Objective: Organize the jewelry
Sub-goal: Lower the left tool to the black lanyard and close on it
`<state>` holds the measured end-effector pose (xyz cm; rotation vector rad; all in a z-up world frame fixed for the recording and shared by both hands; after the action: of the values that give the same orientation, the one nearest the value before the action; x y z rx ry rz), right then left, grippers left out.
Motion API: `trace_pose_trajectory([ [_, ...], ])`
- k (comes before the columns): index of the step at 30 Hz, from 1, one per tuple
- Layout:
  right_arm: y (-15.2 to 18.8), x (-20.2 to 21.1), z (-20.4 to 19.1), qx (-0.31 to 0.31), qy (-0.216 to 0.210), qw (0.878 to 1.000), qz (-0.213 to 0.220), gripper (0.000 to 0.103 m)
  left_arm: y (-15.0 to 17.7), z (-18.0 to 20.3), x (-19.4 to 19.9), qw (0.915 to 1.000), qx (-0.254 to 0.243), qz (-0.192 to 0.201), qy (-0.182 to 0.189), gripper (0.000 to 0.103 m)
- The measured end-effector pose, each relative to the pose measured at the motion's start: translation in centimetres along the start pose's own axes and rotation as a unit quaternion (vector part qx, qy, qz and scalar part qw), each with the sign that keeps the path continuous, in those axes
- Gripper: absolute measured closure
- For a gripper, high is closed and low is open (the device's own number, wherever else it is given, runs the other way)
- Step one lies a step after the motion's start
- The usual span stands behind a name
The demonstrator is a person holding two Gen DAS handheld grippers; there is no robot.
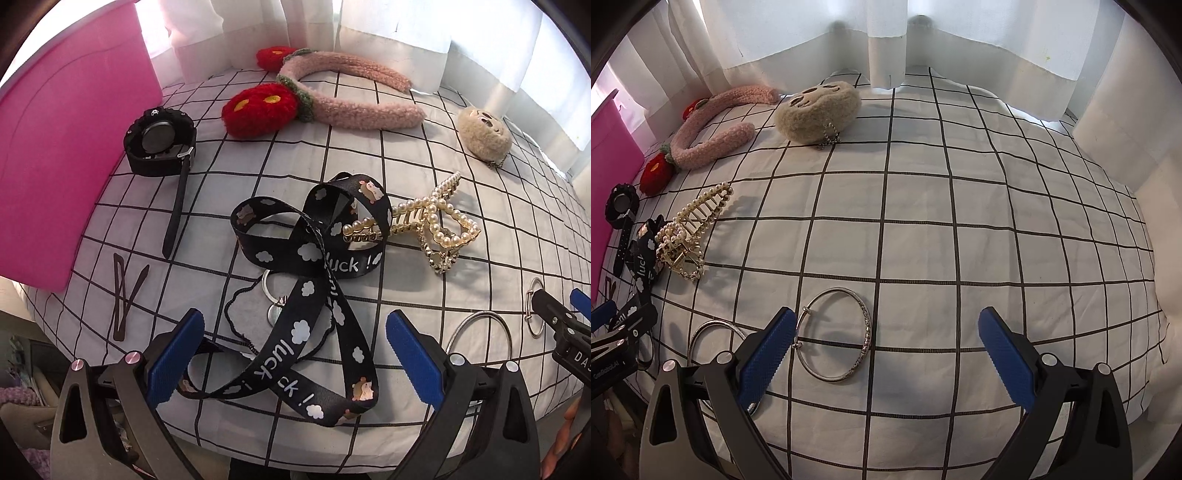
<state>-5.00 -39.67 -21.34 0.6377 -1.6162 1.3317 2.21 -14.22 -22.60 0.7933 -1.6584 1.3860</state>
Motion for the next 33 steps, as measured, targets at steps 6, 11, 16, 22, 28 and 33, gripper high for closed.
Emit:
trace_pose_trajectory([
  [6, 0.0, -0.4, -0.8, 0.018, 0.005, 1.0, -0.004, 0.009, 0.0, 0.1, -0.8, 1.0, -0.003, -0.005, -0.008, 0.006],
  [11, 0.2, -0.8, -0.4, 0.009, 0.009, 1.0, -0.009, 0.009, 0.1, 0.2, -0.9, 1.0, -0.001, -0.001, -0.007, 0.005],
  [16, 0.5, -1.1, -0.5, 0.014, 0.003, 1.0, -0.008, 0.008, -0.1, -0.1, -1.4, 0.9998, 0.016, 0.005, 0.013, 0.005],
  [22, 0.8, -0.8, -0.3, 0.014, 0.002, 1.0, 0.011, 0.008, 0.5, -0.1, -1.1, 0.9992, 0.02, 0.029, 0.019, 0.005],
  [28, 1.2, -0.2, -0.7, 0.013, -0.001, 1.0, 0.012, 0.009, 0.6, 0.0, -1.2, 0.999, 0.014, 0.034, 0.024, 0.005],
  [33, 1.3, 0.1, -0.8, 0.015, -0.006, 1.0, 0.015, 0.01, 0.8, -0.4, -0.5, 0.9987, 0.015, 0.043, 0.025, 0.016],
])
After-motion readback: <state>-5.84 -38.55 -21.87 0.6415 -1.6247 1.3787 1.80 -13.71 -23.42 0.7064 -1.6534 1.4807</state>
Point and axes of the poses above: each gripper's, at about its wrist camera, not at the fingertips, and x roughly against the way its jaws point, z to its right, y to its underside, the point moved 3 cm from there along -x, roughly the way its jaws point, and after that the axes turned 6 degrees about z, right-handed, at the moved point
